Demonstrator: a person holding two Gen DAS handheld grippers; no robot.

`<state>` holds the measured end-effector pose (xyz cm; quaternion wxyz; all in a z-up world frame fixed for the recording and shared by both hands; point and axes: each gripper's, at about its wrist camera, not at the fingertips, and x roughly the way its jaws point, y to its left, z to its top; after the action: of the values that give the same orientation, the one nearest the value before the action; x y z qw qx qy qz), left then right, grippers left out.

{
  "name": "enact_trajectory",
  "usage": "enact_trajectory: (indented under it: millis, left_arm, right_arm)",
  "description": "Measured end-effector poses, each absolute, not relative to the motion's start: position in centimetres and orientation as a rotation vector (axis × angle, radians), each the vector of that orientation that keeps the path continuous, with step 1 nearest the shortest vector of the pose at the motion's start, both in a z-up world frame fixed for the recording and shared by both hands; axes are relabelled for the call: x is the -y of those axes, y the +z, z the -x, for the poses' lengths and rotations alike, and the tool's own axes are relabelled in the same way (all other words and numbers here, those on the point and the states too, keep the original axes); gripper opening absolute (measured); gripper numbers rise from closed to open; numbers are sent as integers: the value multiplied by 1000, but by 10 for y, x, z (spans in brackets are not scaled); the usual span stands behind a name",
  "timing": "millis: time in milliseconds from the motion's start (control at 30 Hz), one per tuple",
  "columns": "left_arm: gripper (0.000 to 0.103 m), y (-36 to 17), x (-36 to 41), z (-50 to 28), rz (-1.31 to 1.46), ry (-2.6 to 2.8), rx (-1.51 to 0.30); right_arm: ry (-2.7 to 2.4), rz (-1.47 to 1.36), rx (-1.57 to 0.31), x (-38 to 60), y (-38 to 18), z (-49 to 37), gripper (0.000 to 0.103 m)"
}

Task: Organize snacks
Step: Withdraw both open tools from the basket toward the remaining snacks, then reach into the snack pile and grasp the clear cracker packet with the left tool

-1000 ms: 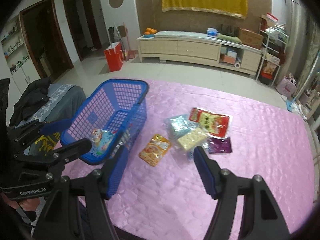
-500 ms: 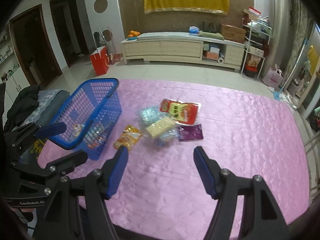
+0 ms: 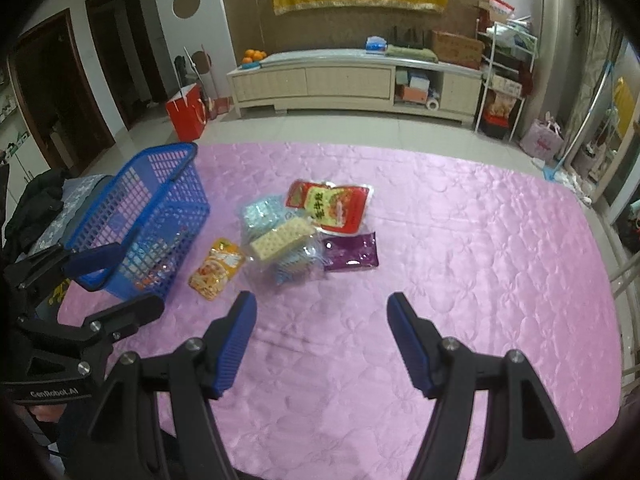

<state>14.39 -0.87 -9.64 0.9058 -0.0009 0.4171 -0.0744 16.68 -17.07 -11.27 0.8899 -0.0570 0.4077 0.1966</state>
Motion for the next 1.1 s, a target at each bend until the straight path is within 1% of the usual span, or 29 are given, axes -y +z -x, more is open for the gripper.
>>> enact_trajectory:
  millis: [300,533,700,833,1100]
  left_arm:
    - [75,-130,7,-188,84,-128,-926]
    - [75,-151,10,-223,67,-124,-948]
    - [75,-165,7,-246,77,-101,-963]
    - [75,-177,8,-266,81,-104,-988]
    - [75,-197,13,-292,16,-117,-1027]
  right_arm:
    - [396,115,-894,168,-147,-207,72]
    - [395,106,-928,165,-169,-240,72]
    - [377,128,-889,165,-177,-260,72]
    - [387,105,-913,167,-188,-275,72]
    - [369,136,-949,173,-203,-282,72]
